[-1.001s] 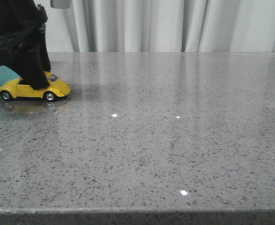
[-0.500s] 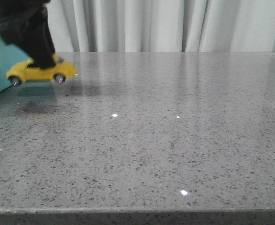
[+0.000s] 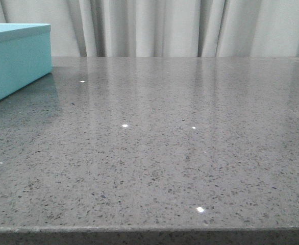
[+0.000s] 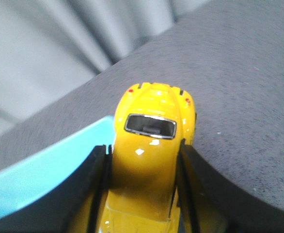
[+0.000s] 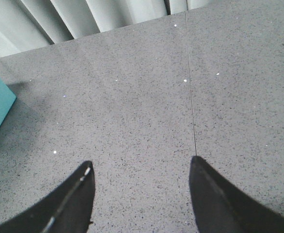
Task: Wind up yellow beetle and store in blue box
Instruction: 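Lift the beetle with the left gripper and lower it into the box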
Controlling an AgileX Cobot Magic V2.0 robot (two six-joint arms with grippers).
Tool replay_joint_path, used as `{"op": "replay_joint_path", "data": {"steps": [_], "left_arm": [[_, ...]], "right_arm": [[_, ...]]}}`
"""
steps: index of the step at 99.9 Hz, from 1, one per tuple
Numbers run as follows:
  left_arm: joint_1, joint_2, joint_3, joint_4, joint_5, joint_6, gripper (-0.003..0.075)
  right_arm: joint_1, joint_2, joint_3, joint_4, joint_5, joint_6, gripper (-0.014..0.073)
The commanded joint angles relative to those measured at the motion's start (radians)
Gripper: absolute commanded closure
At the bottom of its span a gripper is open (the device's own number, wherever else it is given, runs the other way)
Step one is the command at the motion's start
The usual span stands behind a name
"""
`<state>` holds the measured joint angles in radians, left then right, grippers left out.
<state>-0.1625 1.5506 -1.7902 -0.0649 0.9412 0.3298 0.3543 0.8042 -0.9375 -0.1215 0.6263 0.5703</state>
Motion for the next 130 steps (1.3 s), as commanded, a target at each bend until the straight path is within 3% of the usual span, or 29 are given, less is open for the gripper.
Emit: {"op": "replay_joint_path", "data": {"steps": [1,30,72,105,130], "left_arm": [[0.063,-0.043,-0.031,-0.008,0.008,-0.097,0.0642],[0.275,-0.012,0.062,-0.008,0.087,-0.179,0.0642],[0.299,0.091,0.225,0.0,0.05,-0.179,0.063],[0.299,0.14,0.226,-0.012,0.059,-0.179,0.0366],[0.299,0.14,0.226,-0.036,0.037,-0.179,0.0318]], "right_arm": [[0.0,-0.011,-0.027,-0.003,-0.07,-0.01,0.0158],[0.0,-0.011,-0.027,0.001,-0.069,-0.01,0.0158],[0.0,-0.011,-0.027,0.001,-0.07,-0.01,0.0158],[0.0,-0.011,-0.027,0.002,-0.062,-0.01,0.0158],[0.0,-0.011,-0.027,0.002,-0.057,-0.01,0.0158]]}}
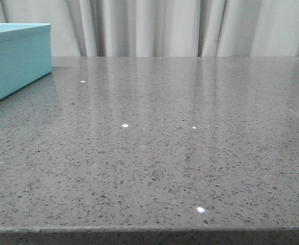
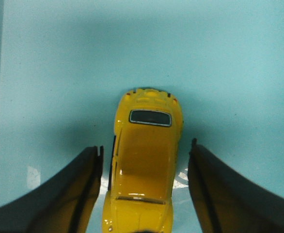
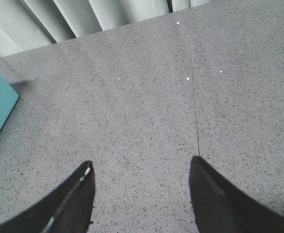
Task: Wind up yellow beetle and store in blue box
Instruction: 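Lift the beetle with the left gripper and lower it into the box, then open the left gripper and raise it out of the box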
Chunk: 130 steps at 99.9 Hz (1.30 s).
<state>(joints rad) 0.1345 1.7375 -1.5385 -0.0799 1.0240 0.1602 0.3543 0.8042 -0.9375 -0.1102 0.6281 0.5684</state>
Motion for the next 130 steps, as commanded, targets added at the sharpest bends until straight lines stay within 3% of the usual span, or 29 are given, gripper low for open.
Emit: {"op": "replay_joint_path", "data": {"steps": [1,26,42,49,73,81,130], "left_arm": [[0.002,-0.047,-0.026,-0.021,-0.046,-0.01,0.0318],[0.002,-0.136,-0.026,-0.03,-0.127,-0.003,0.033],[0.002,-0.255,-0.002,-0.119,-0.211,0.079,0.0405],[0.002,-0.314,0.026,-0.15,-0.248,0.099,0.047],[-0.003,-0.507,0.175,-0.2,-0.304,0.153,0.0741],[-0.003,-0.57,0.237,-0.207,-0.322,0.153,0.0741],[-0.003,-0.999,0.767,-0.232,-0.598,0.189,0.0741]], "right_arm": [[0.0,-0.011,-0.027,-0.01,-0.059,-0.008,0.0158],[0.0,-0.041,-0.027,-0.049,-0.066,-0.008,0.0158],[0.0,-0.109,-0.009,-0.145,-0.066,-0.009,0.0168],[0.0,-0.147,0.011,-0.179,-0.065,-0.009,0.0228],[0.0,-0.288,0.093,-0.214,-0.063,-0.009,0.059],[0.0,-0.333,0.115,-0.215,-0.064,-0.009,0.0669],[0.0,-0.587,0.345,-0.325,-0.176,-0.009,0.0662]]}}
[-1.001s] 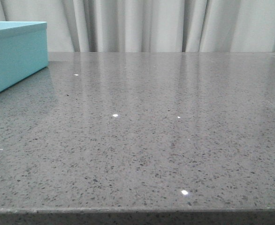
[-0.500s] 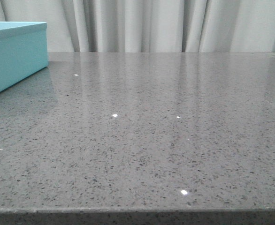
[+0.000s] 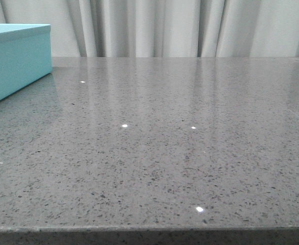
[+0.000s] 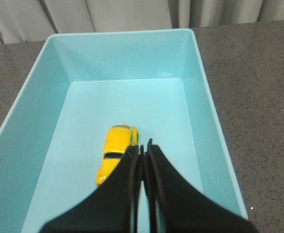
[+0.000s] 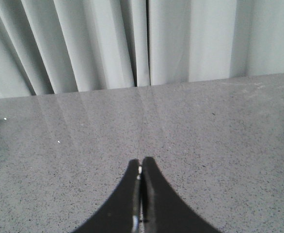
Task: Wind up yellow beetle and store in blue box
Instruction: 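Open the left gripper and raise it out of the box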
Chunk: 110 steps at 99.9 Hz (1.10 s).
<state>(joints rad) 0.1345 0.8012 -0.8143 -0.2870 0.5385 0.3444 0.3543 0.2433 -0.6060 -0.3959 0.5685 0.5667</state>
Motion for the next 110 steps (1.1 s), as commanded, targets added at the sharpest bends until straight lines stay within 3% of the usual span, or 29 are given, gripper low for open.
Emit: {"op": "replay_joint_path", "data": {"steps": [1,36,110], "left_arm": [[-0.003,-0.075,0.058,-0.025,-0.116,0.005,0.0741],[-0.003,-0.334,0.308,-0.025,-0.186,0.005,0.0741],[-0.003,-0.347,0.313,-0.027,-0.158,0.005,0.0741]], "right_arm": [[0.0,-0.03,0.018,-0.041,-0.119,-0.007,0.0662],[-0.003,-0.162,0.153,-0.074,-0.211,-0.007,0.0662],[-0.003,-0.167,0.158,-0.074,-0.218,-0.007,0.0662]]}}
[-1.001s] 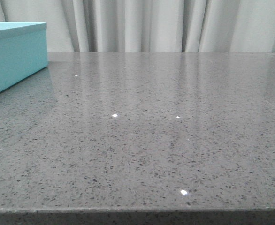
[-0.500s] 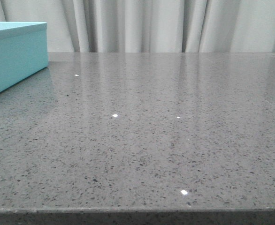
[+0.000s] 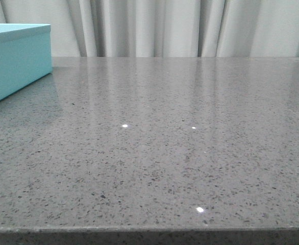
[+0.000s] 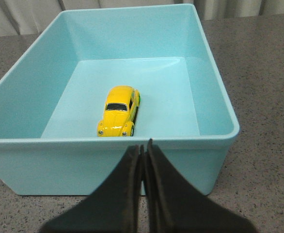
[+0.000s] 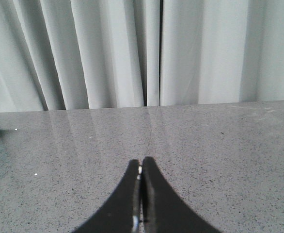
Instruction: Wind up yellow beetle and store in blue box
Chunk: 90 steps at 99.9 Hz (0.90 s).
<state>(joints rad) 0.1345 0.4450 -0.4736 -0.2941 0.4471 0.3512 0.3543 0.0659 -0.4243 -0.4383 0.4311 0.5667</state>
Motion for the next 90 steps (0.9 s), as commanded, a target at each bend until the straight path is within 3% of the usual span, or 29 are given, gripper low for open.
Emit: {"op": "replay_joint_path", "data": {"steps": [1,31,60,67,77,90], "left_arm": [[-0.003,0.006,-0.027,-0.019,-0.066,-0.002,0.0741],[-0.035,-0.099,-0.014,0.009,-0.082,-0.002,0.0741],[-0.145,-0.217,0.21,0.057,-0.435,-0.03,0.0741],[-0.157,-0.259,0.27,0.09,-0.517,-0.11,0.0741],[-0.158,-0.318,0.348,0.09,-0.573,-0.205,0.0741],[-0.158,-0.388,0.435,0.09,-0.589,-0.208,0.0741]], "right_arm": [[-0.003,0.011,-0.024,-0.032,-0.081,-0.007,0.0662],[-0.003,0.011,-0.024,-0.032,-0.081,-0.007,0.0662],[-0.003,0.011,-0.024,-0.032,-0.081,-0.007,0.0662],[-0.003,0.011,-0.024,-0.032,-0.081,-0.007,0.0662],[-0.003,0.011,-0.024,-0.032,-0.081,-0.007,0.0662],[-0.003,0.011,-0.024,-0.032,-0.081,-0.007,0.0662]]}}
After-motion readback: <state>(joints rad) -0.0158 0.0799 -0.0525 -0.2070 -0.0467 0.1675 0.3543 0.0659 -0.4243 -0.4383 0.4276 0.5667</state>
